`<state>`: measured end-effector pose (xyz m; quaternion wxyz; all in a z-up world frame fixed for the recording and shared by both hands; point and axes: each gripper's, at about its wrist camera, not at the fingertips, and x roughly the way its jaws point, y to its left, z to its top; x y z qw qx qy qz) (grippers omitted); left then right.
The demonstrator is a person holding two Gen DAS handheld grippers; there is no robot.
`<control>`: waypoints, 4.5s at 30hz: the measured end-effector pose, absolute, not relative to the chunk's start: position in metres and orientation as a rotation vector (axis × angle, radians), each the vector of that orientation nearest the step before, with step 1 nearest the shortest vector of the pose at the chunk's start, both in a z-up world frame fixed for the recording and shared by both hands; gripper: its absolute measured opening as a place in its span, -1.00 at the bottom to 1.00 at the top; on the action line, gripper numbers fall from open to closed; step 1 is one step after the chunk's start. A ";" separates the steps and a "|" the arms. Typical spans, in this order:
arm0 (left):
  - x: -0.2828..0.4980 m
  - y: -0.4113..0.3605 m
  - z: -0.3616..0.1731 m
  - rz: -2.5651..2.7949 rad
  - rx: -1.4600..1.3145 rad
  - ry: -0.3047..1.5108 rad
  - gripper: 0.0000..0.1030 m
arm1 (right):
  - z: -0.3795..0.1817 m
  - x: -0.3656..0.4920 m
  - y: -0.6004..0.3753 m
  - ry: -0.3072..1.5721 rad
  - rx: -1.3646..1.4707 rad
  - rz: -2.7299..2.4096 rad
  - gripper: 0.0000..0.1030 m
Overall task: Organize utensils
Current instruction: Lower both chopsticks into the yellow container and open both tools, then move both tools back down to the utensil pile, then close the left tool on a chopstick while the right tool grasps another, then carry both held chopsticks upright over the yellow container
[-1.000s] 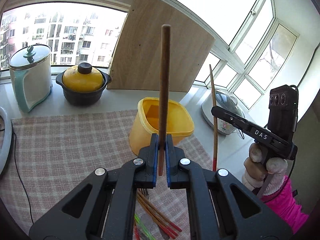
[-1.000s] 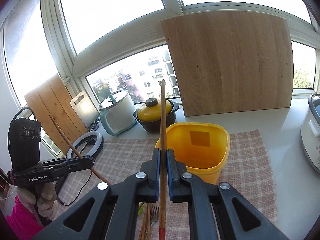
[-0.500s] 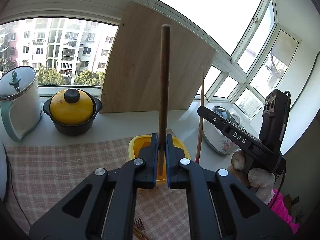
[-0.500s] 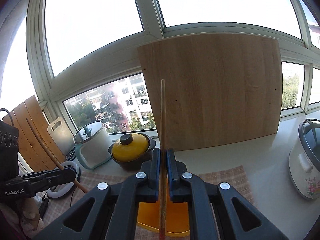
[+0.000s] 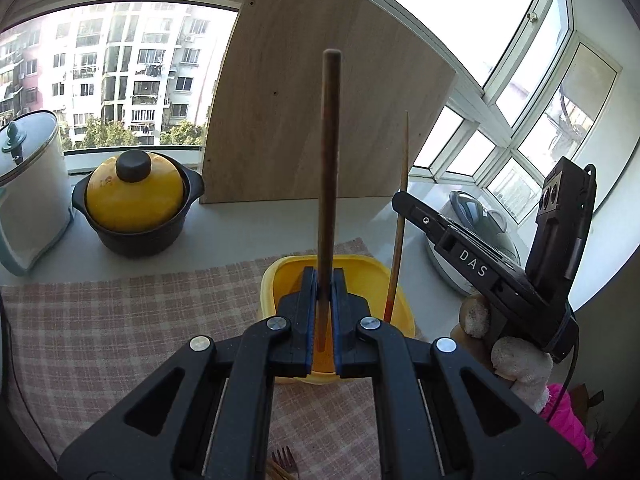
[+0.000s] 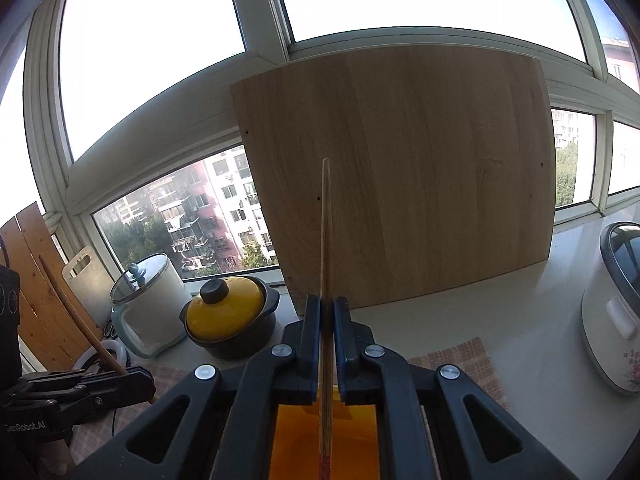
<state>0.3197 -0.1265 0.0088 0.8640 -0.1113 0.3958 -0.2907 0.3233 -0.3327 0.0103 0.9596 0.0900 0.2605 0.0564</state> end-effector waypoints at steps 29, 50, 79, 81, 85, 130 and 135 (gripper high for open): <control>0.302 -0.142 -0.020 -0.614 -0.185 0.906 -0.92 | -0.029 0.286 -0.338 0.629 0.135 0.139 -0.87; 0.233 -0.079 0.003 -0.591 -0.155 0.755 -0.28 | -0.003 0.211 -0.341 0.569 0.153 0.204 0.36; 0.220 -0.083 -0.143 -0.606 -0.103 1.184 -0.28 | -0.158 0.169 -0.298 1.110 0.337 0.606 -0.20; 0.223 -0.086 -0.149 -0.600 -0.102 1.197 -0.28 | -0.164 0.173 -0.294 1.134 0.358 0.626 -0.24; 0.228 -0.089 -0.156 -0.589 -0.105 1.210 -0.28 | -0.178 0.180 -0.291 1.179 0.419 0.644 -0.33; 0.234 -0.070 -0.146 -0.549 -0.149 1.141 -0.93 | -0.175 0.192 -0.250 1.201 0.266 0.607 -0.92; 0.225 -0.062 -0.126 -0.559 -0.151 1.093 -0.93 | -0.160 0.184 -0.254 1.151 0.246 0.598 -0.92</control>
